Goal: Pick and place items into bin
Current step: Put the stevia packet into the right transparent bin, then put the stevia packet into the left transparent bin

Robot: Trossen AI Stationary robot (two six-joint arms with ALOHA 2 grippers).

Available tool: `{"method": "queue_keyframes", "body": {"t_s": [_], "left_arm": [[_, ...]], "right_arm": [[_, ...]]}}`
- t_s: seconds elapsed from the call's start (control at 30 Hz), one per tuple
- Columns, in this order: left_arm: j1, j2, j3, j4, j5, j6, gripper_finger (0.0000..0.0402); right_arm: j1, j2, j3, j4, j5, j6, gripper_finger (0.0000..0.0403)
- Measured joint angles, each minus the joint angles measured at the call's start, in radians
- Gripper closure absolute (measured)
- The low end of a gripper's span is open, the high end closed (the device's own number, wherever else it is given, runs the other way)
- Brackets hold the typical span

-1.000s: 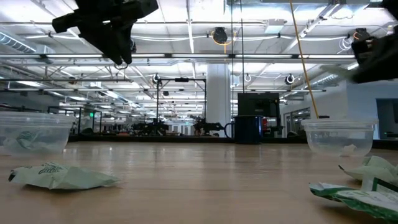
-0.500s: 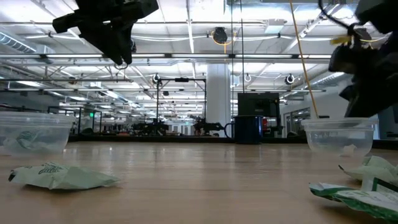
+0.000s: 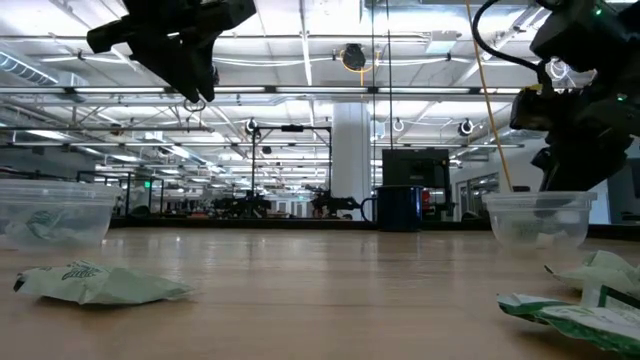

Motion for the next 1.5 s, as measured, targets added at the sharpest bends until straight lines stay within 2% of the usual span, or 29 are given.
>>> {"method": "queue_keyframes", "body": {"t_s": [0.2, 0.4, 0.5, 0.63, 0.73, 0.87, 0.97, 1.07, 1.23, 1.5], "left_arm": [[0.0, 0.0, 0.0, 0.0, 0.0, 0.0, 0.03], [0.0, 0.0, 0.0, 0.01, 0.004, 0.003, 0.03], [0.0, 0.0, 0.0, 0.044, 0.04, 0.074, 0.03], [-0.005, 0.0, 0.0, 0.127, 0.076, 0.234, 0.03], [-0.015, 0.0, 0.0, 0.265, 0.127, 0.439, 0.03], [-0.047, 0.0, 0.0, 0.504, 0.324, 0.756, 0.03], [-0.09, 0.0, 0.0, 0.659, 0.476, 0.884, 0.03], [-0.15, 0.002, 0.0, 0.733, 0.534, 0.896, 0.03], [-0.241, 0.078, 0.0, 0.713, 0.513, 0.861, 0.03], [-0.266, 0.258, 0.0, 0.731, 0.5, 0.893, 0.03]], "right_arm": [[-0.002, -0.014, 0.05, 0.037, -0.092, -0.052, 0.0308], [0.034, -0.037, 0.187, 0.04, -0.096, -0.174, 0.0303], [0.085, -0.036, 0.218, 0.046, -0.097, -0.264, 0.0303], [0.161, -0.027, 0.218, 0.068, -0.094, -0.337, 0.0303], [0.199, -0.014, 0.218, 0.095, -0.093, -0.338, 0.0303], [0.23, -0.002, 0.218, 0.143, -0.092, -0.326, 0.0303], [0.235, -0.001, 0.218, 0.16, -0.092, -0.326, 0.0303], [0.234, -0.001, 0.218, 0.166, -0.09, -0.326, 0.0303], [0.234, -0.001, 0.218, 0.165, -0.09, -0.327, 0.0303], [0.234, -0.001, 0.218, 0.165, -0.09, -0.373, 0.0303]]}}
